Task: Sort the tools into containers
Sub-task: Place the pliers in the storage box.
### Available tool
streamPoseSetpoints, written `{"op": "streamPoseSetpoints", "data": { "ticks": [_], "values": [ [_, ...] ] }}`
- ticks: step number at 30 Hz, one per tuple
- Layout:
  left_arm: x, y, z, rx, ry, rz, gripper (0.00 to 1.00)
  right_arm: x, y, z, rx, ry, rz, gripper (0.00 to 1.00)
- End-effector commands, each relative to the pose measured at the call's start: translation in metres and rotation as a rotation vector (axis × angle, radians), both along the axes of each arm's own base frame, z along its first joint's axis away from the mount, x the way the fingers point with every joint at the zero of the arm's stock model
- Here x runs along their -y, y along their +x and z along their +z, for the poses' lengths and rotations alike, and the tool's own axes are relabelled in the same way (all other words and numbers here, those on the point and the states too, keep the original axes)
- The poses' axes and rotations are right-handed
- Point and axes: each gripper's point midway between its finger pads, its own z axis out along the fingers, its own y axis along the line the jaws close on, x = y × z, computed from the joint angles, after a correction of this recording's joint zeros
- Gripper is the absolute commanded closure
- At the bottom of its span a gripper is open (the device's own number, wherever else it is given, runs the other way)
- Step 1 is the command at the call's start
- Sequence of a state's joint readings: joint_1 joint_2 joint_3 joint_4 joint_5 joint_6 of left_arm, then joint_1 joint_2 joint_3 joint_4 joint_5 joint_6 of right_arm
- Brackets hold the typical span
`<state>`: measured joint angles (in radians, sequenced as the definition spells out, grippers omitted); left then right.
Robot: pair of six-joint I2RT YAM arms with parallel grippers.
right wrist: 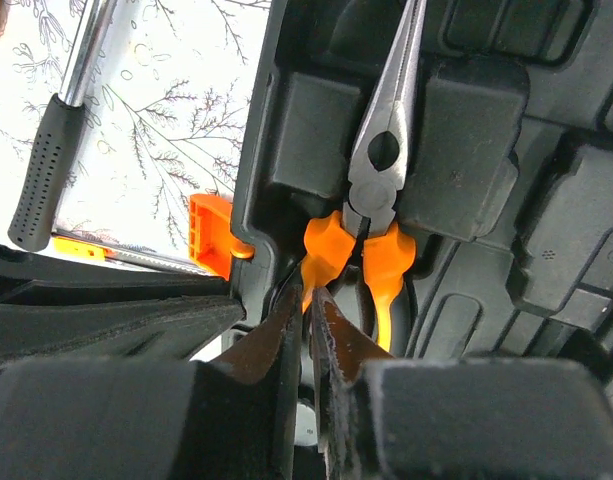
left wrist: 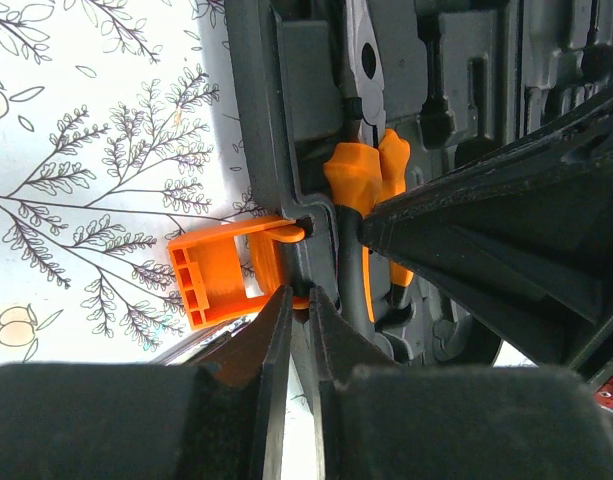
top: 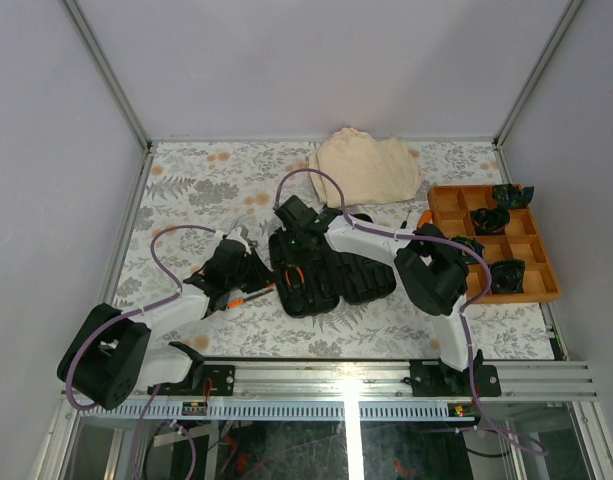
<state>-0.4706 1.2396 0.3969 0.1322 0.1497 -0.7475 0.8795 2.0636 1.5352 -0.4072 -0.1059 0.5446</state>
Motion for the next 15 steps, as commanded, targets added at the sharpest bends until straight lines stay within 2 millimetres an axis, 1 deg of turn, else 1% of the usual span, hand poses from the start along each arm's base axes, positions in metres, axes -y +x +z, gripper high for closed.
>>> {"op": "streamPoseSetpoints", "data": {
  "ticks": [1, 7, 13, 15],
  "values": [
    [-0.002, -0.013, -0.017, -0.054, 0.031, -0.030, 0.93, 0.022, -0.007, -0.039, -0.024, -0.170, 0.001, 0.89],
    [-0.002, -0.014, -0.016, -0.054, 0.029, -0.037, 0.93, 0.035, -0.014, -0.059, -0.057, -0.232, -0.002, 0.96],
    [0.000, -0.015, -0.015, -0.055, 0.024, -0.044, 0.93, 0.037, -0.023, -0.077, -0.096, -0.256, 0.013, 0.96],
    [0.001, -0.015, -0.015, -0.055, 0.022, -0.047, 0.93, 0.037, -0.023, -0.079, -0.100, -0.261, 0.013, 0.96]
  ]
}}
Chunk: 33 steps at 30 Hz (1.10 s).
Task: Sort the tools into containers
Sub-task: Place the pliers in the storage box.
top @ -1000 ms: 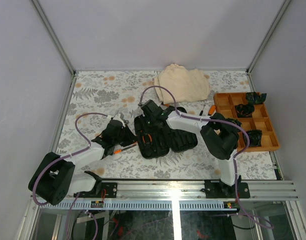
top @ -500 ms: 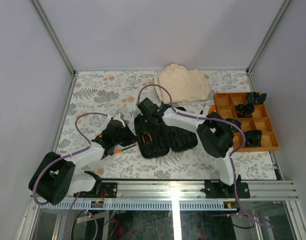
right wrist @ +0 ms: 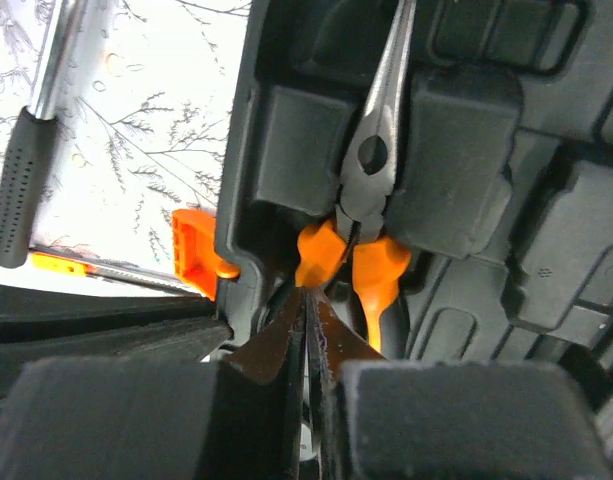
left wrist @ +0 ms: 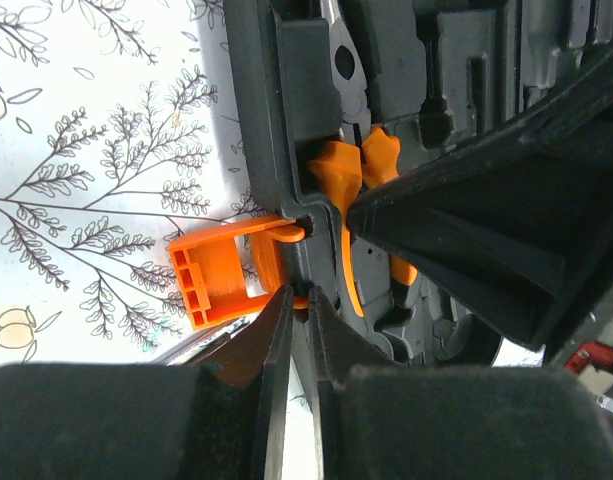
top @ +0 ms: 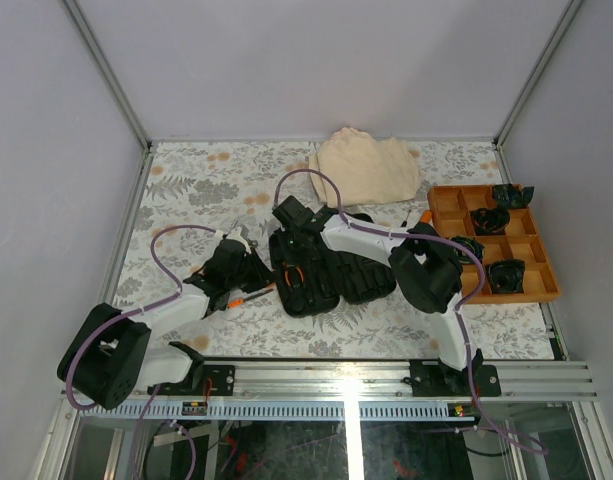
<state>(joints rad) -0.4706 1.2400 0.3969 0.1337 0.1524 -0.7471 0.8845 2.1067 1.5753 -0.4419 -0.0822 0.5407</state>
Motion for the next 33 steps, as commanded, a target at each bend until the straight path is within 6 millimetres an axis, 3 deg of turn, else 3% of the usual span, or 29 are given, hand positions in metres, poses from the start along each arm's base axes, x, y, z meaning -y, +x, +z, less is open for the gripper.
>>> {"op": "streamPoseSetpoints", "data": {
  "ticks": [1, 7, 10, 14, 20, 23, 28, 33],
  "values": [
    [0.000, -0.014, -0.015, -0.054, 0.024, -0.046, 0.93, 0.037, -0.026, -0.070, -0.096, -0.223, 0.017, 0.96],
    [0.004, -0.015, -0.014, -0.053, 0.021, -0.058, 0.93, 0.043, -0.028, -0.078, -0.113, -0.257, 0.025, 0.95],
    [0.002, -0.015, -0.014, -0.054, 0.027, -0.052, 0.94, 0.044, -0.026, -0.070, -0.089, -0.248, 0.022, 0.95],
    [-0.001, -0.015, -0.014, -0.054, 0.036, -0.031, 0.94, 0.035, -0.015, -0.037, -0.009, -0.184, 0.029, 0.90],
    [-0.007, -0.015, -0.014, -0.062, 0.059, -0.006, 0.94, 0.015, 0.004, 0.037, 0.160, -0.003, 0.034, 0.78],
    [-0.008, -0.015, -0.013, -0.063, 0.064, -0.001, 0.94, 0.019, 0.009, 0.061, 0.237, 0.053, 0.006, 0.76],
    [-0.005, -0.015, -0.012, -0.080, 0.067, -0.020, 0.93, 0.041, 0.008, 0.049, 0.219, 0.032, -0.032, 0.76],
    [-0.006, -0.014, -0.010, -0.076, 0.070, -0.018, 0.92, 0.041, 0.001, 0.032, 0.175, 0.055, -0.021, 0.76]
  ]
}}
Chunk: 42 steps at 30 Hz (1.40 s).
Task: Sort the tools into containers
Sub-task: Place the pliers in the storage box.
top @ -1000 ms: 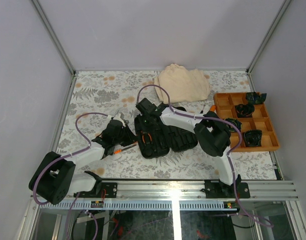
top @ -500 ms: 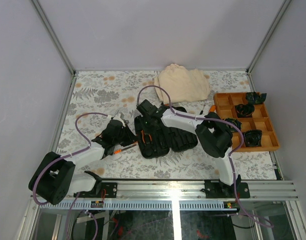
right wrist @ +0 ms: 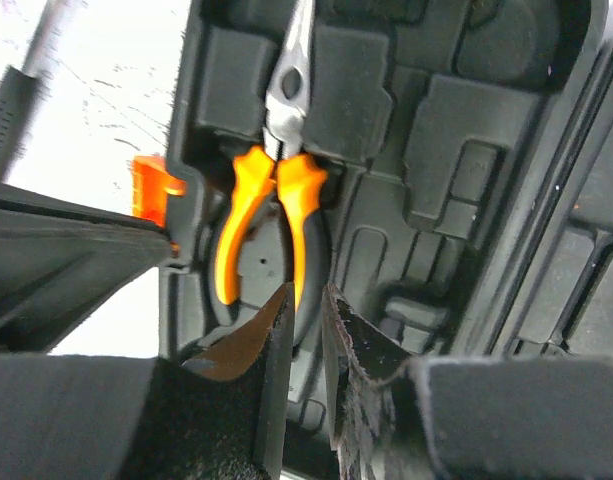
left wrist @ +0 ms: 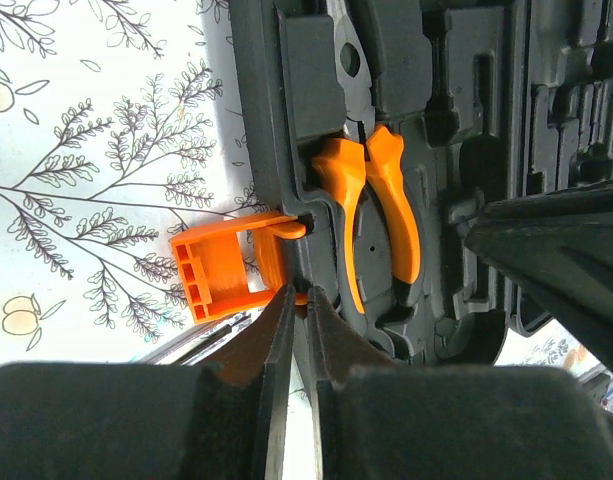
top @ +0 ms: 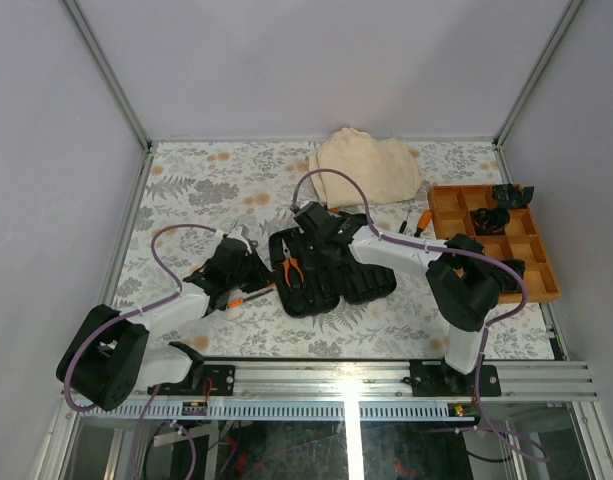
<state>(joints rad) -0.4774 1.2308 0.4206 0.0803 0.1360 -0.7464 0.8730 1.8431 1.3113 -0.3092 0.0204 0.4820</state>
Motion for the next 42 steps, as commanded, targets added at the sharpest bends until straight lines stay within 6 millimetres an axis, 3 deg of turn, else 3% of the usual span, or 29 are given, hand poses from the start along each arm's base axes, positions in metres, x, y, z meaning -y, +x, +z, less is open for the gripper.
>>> {"op": "streamPoseSetpoints", "data": {
  "ticks": [1, 9, 20, 33, 42],
  "values": [
    [-0.004, -0.013, -0.012, -0.064, 0.050, -0.023, 0.92, -0.002, 0.001, -0.010, -0.013, 0.029, 0.006, 0.76],
    [-0.004, -0.014, -0.011, -0.065, 0.043, -0.017, 0.92, -0.014, -0.007, -0.033, -0.089, 0.038, 0.057, 0.78],
    [0.000, -0.015, -0.011, -0.067, 0.030, -0.040, 0.93, -0.007, -0.022, -0.059, -0.177, -0.023, 0.062, 0.95],
    [0.004, -0.011, -0.012, -0.067, 0.028, -0.060, 0.93, 0.023, -0.063, -0.120, -0.284, -0.246, 0.071, 0.98],
    [0.006, -0.010, -0.012, -0.067, 0.028, -0.066, 0.93, 0.041, -0.079, -0.141, -0.336, -0.308, 0.072, 0.99]
  ]
}}
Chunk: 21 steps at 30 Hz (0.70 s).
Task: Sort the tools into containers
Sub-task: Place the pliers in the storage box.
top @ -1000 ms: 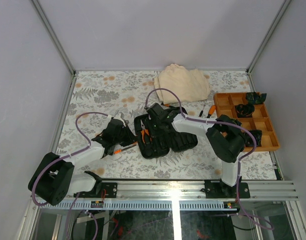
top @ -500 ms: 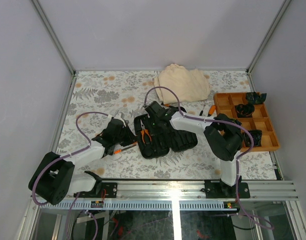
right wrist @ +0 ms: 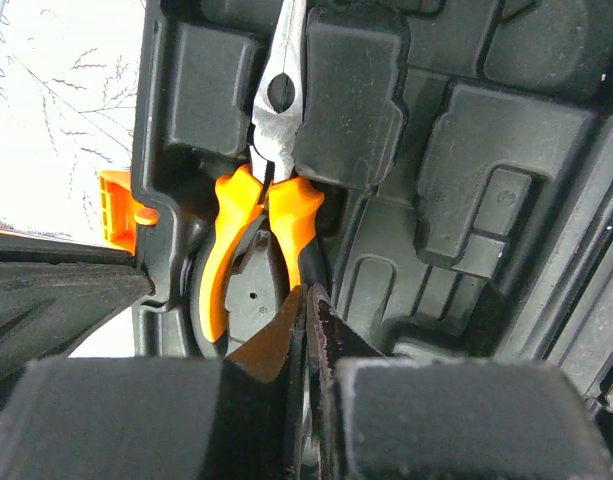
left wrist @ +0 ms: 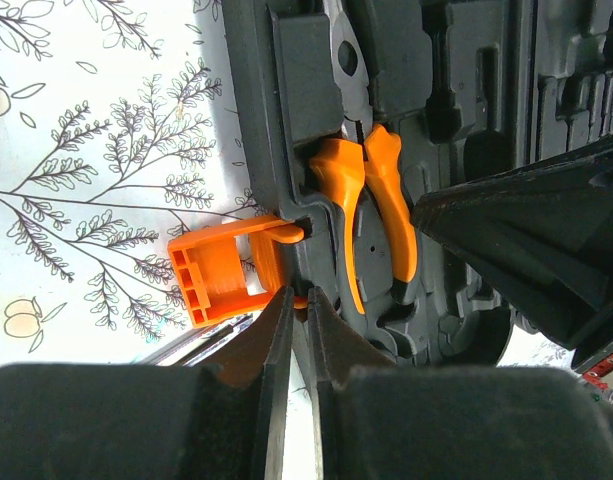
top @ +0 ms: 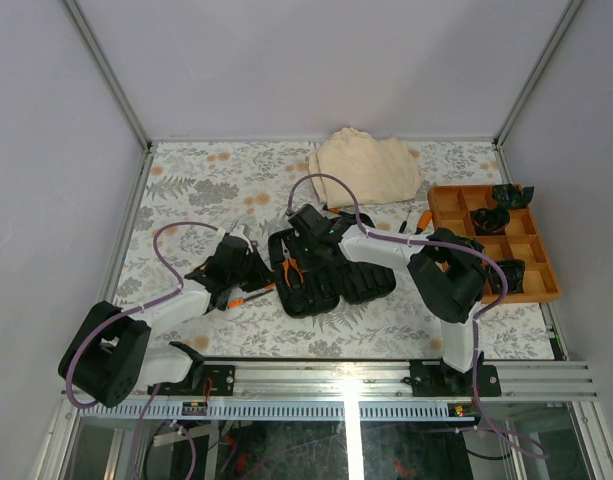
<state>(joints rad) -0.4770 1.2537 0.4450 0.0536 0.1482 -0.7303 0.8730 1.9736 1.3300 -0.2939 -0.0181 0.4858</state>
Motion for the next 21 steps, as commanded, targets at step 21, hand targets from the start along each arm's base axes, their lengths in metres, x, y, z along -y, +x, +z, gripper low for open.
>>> {"op": "streamPoseSetpoints", "data": {
  "ticks": [21],
  "values": [
    [-0.012, 0.018, 0.048, 0.014, 0.101, 0.036, 0.83, 0.022, 0.022, 0.145, 0.366, 0.070, -0.082, 0.66]
  ]
}}
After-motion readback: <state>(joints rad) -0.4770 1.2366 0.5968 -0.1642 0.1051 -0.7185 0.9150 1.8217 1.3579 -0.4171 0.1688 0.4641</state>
